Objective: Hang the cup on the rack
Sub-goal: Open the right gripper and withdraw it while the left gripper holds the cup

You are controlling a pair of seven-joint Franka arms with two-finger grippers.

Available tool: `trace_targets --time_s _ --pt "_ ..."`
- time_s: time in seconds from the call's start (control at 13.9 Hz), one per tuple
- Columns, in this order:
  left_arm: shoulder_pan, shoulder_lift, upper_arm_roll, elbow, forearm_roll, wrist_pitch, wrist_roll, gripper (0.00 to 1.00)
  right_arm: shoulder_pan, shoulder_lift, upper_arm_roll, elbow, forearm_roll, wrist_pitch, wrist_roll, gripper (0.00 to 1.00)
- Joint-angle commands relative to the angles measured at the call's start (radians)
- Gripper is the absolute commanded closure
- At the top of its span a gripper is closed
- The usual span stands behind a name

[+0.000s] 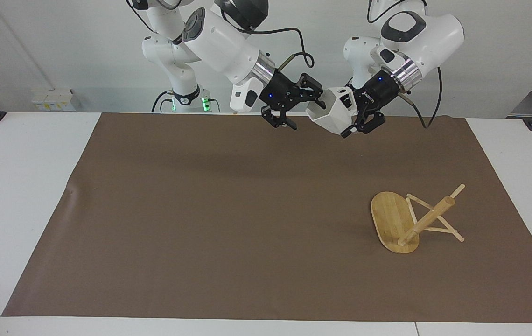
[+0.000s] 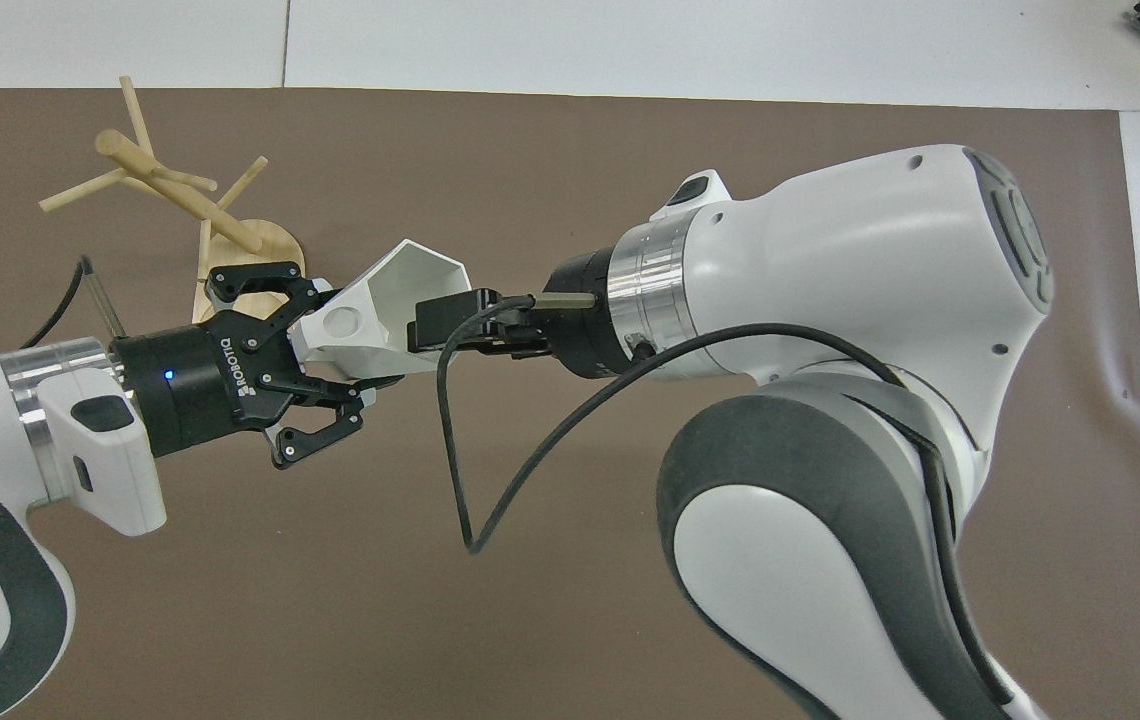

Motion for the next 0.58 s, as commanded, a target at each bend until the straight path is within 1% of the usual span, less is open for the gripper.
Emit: trace_targets --time_s 0.0,0.14,0.29,0.43,0.5 --pt "-0.017 -0.025 0.000 -0.054 -0.021 0.098 0.000 1.00 -0.010 -0.027 -0.045 0.012 0.006 -0.078 0.025 0.00" --pt "-0.018 -0.024 -0.003 -0.066 -0.021 0.158 -0.006 1.00 -0.011 -0.052 -0.099 0.015 0.014 -0.151 0.025 0.00" --pt "-0.018 -0.022 -0.003 -0.086 -0.021 0.178 -0.029 1.00 -0.011 -0.088 -0.189 0.023 0.067 -0.239 0.024 0.00" --pt "-0.017 -0.010 -0.003 -0.118 -0.021 0.289 -0.052 1.00 -0.010 -0.124 -0.269 0.021 0.057 -0.324 0.015 0.00" --pt "-0.015 0.014 -0.003 -0.118 -0.021 0.320 -0.060 1.00 -0.010 -0.139 -0.303 0.012 0.042 -0.350 0.015 0.00"
